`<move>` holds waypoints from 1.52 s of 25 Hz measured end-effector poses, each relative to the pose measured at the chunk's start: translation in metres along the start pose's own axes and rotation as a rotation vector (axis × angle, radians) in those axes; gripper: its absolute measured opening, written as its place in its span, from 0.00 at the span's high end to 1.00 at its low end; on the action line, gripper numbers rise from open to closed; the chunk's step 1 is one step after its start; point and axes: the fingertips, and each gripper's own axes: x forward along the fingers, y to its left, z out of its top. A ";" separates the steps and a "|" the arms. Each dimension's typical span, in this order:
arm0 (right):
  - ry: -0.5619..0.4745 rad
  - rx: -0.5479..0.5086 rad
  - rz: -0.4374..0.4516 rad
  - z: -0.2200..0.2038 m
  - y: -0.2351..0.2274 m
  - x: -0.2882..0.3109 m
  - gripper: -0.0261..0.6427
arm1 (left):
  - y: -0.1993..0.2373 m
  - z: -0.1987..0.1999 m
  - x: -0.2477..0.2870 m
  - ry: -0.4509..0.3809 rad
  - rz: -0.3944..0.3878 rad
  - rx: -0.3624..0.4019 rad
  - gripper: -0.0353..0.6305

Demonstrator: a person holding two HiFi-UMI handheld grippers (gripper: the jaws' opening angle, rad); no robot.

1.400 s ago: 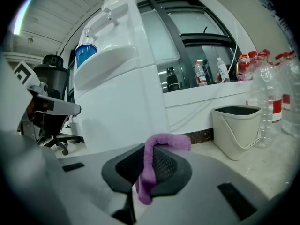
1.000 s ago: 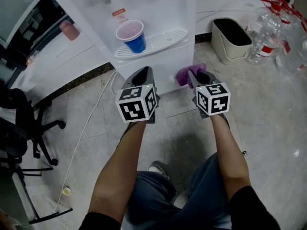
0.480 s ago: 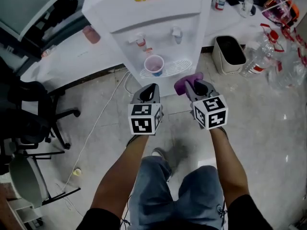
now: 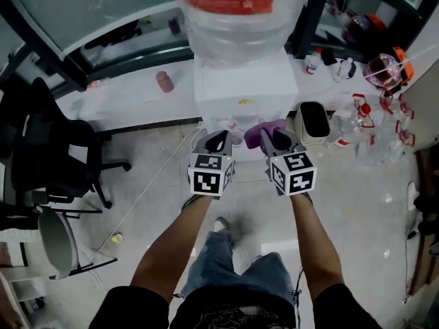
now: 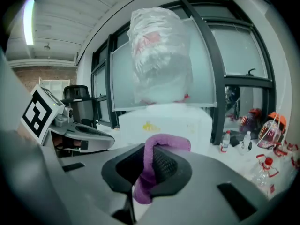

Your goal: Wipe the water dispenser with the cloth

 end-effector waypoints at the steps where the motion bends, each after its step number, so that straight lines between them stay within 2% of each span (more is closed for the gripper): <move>1: -0.009 -0.007 -0.004 0.023 0.005 -0.005 0.91 | 0.004 0.019 -0.011 -0.009 -0.002 0.002 0.91; 8: -0.095 -0.108 -0.050 0.163 0.029 -0.028 0.91 | 0.041 0.139 -0.065 -0.104 -0.012 0.038 0.91; 12: -0.149 -0.111 -0.067 0.212 0.042 -0.039 0.91 | 0.057 0.176 -0.095 -0.143 -0.011 0.094 0.91; 15: -0.181 -0.120 -0.089 0.237 0.050 -0.046 0.91 | 0.073 0.194 -0.112 -0.175 0.002 0.107 0.91; 19: -0.217 -0.105 -0.105 0.254 0.057 -0.051 0.91 | 0.090 0.210 -0.125 -0.210 0.024 0.111 0.91; 27: -0.248 -0.114 -0.118 0.271 0.069 -0.043 0.91 | 0.108 0.220 -0.134 -0.221 0.029 0.113 0.91; 38: -0.267 -0.094 -0.143 0.270 0.065 -0.055 0.91 | 0.099 0.216 -0.133 -0.220 0.005 0.104 0.91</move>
